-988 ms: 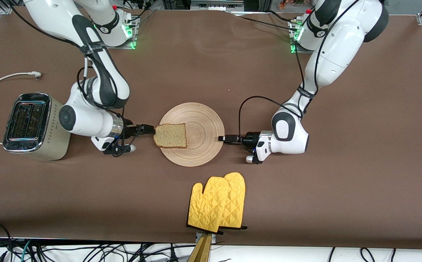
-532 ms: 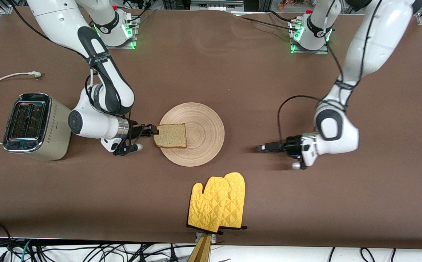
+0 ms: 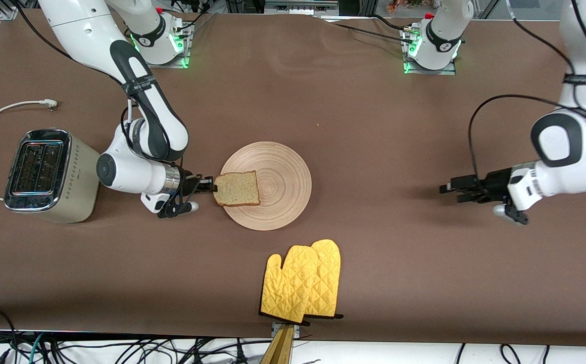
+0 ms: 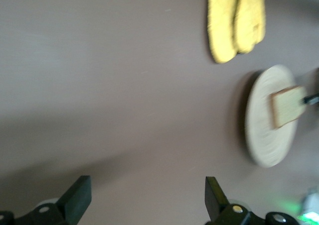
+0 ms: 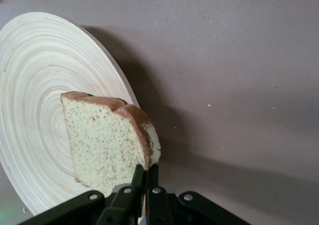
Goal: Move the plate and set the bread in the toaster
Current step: 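Hold the bread with the right gripper while the left gripper releases and withdraws, then lift the bread with the right gripper and carry it to the toaster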
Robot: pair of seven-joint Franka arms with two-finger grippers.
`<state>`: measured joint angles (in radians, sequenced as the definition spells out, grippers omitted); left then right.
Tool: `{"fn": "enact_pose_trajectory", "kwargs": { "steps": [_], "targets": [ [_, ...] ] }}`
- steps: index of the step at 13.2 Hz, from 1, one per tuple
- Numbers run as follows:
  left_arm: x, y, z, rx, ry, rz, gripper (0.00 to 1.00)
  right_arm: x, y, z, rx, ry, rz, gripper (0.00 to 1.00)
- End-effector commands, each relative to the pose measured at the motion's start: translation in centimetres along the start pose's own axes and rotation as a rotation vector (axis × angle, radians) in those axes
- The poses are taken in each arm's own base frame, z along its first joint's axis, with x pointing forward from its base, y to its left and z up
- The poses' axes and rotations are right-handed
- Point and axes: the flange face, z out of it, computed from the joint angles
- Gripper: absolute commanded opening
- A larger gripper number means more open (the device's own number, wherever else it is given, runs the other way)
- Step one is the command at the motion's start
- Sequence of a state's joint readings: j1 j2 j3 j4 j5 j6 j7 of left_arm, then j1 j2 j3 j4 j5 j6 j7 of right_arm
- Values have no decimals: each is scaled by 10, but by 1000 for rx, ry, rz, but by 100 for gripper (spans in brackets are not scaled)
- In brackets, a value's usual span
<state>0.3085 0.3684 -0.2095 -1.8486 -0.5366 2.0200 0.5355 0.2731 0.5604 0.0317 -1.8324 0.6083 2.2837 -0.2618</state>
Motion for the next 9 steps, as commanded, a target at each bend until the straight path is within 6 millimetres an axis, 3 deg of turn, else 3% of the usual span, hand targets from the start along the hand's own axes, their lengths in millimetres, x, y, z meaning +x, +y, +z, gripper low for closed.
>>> {"fn": "enact_pose_trajectory", "kwargs": {
  "steps": [1,4,7,9],
  "targets": [
    [-31,16,-66,149,-46,22,100,1,-14,-24,39,-2,-22,0],
    [-57,64,-129,379,-120,43,100,2,-31,-82,61,-19,1,0],
    [-85,115,-177,477,-146,16,100,1,-17,-153,-2,-52,-14,0],
    [-88,143,-209,508,-157,7,100,-2,-2,-208,-140,-109,-35,0]
  ]
}}
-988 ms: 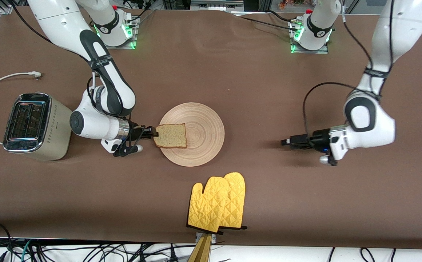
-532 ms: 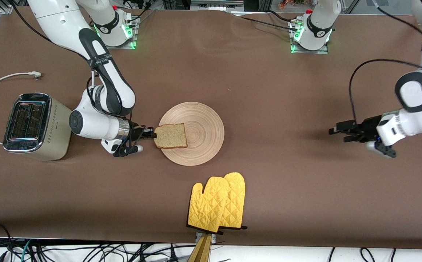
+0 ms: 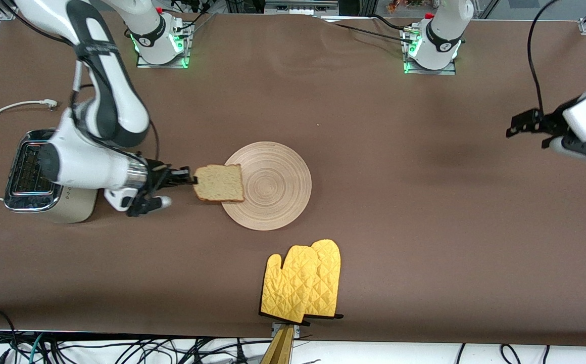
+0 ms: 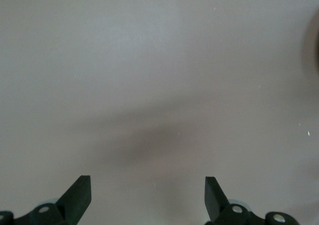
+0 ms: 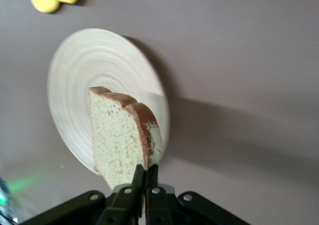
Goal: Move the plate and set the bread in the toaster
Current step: 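Lift the bread with the right gripper and carry it to the toaster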
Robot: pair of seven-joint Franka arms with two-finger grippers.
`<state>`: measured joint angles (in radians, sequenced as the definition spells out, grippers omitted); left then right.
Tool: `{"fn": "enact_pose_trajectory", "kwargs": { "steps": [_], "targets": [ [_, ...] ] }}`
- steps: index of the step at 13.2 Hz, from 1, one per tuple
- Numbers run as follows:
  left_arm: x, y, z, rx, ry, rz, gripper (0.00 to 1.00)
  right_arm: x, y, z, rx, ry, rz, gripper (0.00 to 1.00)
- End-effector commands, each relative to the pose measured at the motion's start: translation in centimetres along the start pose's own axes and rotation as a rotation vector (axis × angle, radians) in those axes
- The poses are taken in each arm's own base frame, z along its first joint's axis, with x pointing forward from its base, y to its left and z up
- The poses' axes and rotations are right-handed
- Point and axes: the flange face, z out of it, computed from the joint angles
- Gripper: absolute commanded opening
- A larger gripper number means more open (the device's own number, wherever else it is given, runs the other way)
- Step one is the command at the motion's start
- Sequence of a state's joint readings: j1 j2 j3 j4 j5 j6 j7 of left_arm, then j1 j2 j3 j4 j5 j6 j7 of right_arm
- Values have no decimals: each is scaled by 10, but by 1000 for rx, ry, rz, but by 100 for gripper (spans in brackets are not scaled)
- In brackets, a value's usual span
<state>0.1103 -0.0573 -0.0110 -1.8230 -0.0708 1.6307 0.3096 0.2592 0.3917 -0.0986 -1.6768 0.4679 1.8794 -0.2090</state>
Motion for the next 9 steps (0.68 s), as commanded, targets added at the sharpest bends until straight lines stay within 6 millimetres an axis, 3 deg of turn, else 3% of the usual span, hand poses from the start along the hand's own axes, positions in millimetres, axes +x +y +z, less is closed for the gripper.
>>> {"fn": "enact_pose_trajectory", "kwargs": {
  "steps": [1,4,6,9],
  "targets": [
    [-10,9,-48,48,-3,-14,100,-11,20,-73,-165,-76,1,0],
    [-17,23,-78,53,-6,-81,100,-35,67,-129,-345,-184,71,0],
    [-14,30,-80,101,-12,-139,100,-48,84,-164,-474,-222,118,0],
    [-4,41,-73,102,-21,-136,100,-67,131,-206,-717,-274,157,0]
  ]
}}
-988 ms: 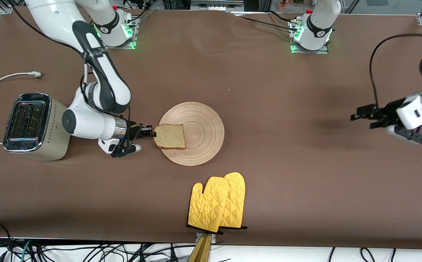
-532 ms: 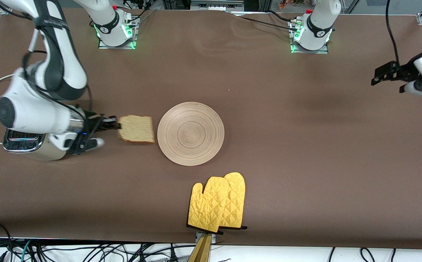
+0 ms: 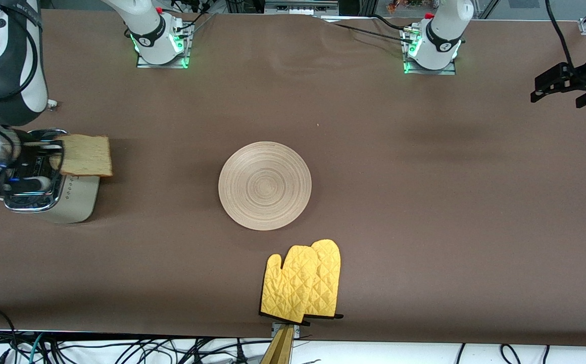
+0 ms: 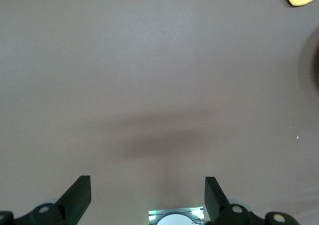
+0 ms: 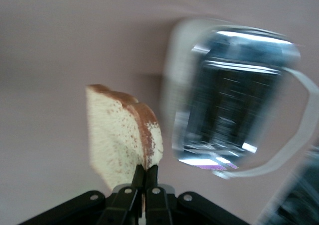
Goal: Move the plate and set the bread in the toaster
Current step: 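Lift the bread with the right gripper and carry it to the toaster, then lower the bread into the toaster slot and open the right gripper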
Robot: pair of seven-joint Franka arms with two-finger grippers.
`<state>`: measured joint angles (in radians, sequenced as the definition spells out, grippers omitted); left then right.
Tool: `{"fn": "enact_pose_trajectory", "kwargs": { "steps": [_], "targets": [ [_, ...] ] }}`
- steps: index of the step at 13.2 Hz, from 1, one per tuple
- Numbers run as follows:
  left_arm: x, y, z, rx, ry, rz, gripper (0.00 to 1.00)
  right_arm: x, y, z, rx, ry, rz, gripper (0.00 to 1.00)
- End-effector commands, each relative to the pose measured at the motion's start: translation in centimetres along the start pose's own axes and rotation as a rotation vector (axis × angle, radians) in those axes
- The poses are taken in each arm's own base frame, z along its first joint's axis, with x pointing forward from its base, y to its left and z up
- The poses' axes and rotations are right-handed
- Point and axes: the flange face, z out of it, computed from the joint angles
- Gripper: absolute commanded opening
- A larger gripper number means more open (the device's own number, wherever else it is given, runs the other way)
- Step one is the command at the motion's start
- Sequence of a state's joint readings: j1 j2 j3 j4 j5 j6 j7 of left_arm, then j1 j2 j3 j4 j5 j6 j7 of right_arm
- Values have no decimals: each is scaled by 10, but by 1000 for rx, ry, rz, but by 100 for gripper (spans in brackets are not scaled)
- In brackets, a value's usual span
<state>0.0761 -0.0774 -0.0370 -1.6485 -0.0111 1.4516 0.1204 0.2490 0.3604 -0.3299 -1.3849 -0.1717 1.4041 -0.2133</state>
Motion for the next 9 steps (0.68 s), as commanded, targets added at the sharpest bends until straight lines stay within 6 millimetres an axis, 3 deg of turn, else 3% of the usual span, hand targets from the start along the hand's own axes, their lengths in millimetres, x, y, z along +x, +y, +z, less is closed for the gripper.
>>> {"fn": "enact_pose_trajectory", "kwargs": {
  "steps": [1,4,5,7,9],
  "targets": [
    [11,10,-7,35,-3,8,100,-10,48,-1,-155,-57,30,0],
    [25,19,-9,32,10,35,100,5,66,17,-257,-77,86,0],
    [24,19,-9,22,7,39,100,12,64,22,-274,-74,84,0],
    [21,46,-7,33,-31,74,100,25,62,32,-288,-68,83,0],
    [22,47,-6,27,-34,52,100,33,62,41,-293,-67,79,0]
  ]
}}
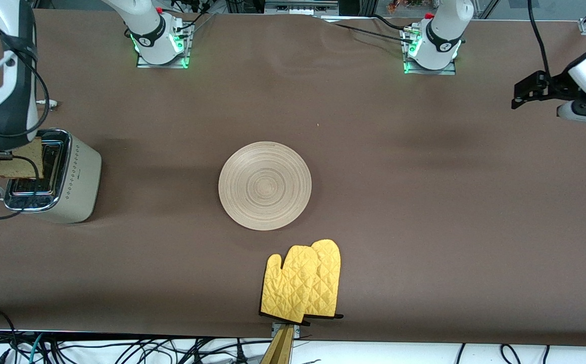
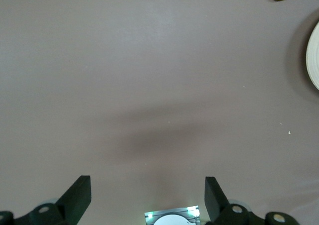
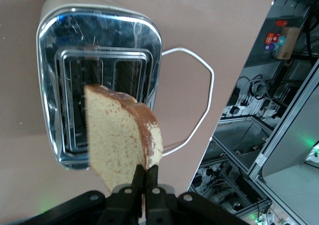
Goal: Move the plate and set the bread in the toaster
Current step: 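Lower the bread into the toaster slot and open the right gripper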
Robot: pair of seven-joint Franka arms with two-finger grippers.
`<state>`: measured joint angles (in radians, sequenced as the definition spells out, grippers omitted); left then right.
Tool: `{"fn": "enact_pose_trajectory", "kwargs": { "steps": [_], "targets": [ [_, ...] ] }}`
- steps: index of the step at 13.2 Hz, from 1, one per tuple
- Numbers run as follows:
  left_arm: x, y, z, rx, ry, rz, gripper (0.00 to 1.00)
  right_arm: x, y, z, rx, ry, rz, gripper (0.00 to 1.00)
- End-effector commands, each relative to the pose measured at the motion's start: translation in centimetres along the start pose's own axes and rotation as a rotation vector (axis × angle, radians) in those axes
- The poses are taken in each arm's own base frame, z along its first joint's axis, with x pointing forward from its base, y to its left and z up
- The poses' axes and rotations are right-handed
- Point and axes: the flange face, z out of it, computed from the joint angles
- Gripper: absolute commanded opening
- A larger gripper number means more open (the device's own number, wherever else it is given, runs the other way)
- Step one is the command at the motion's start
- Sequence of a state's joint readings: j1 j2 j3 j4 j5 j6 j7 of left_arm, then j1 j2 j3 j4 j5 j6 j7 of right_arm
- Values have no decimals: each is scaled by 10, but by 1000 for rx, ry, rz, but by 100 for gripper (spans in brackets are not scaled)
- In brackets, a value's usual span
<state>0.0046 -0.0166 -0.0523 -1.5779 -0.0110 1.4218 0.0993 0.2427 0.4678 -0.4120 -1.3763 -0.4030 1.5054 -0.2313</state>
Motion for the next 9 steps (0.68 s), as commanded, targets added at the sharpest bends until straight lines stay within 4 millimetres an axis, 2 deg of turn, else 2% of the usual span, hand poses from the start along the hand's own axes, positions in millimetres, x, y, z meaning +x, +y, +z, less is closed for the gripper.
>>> {"fn": "enact_pose_trajectory", "kwargs": {
  "steps": [1,4,6,7,8,9],
  "targets": [
    [4,3,-10,23,-7,-16,100,10,0,1,-30,7,11,0],
    [17,2,1,24,-52,-81,100,18,-5,1,-41,35,26,0],
    [17,3,-1,26,-38,-93,100,24,-8,5,-48,42,27,0],
    [13,5,-5,32,-31,-104,100,26,-10,6,-49,40,26,14],
    [12,9,-4,35,-32,-115,100,26,-10,6,-46,44,26,71],
    [12,10,-2,35,-38,-118,100,25,-10,4,-24,51,29,99]
  ]
}}
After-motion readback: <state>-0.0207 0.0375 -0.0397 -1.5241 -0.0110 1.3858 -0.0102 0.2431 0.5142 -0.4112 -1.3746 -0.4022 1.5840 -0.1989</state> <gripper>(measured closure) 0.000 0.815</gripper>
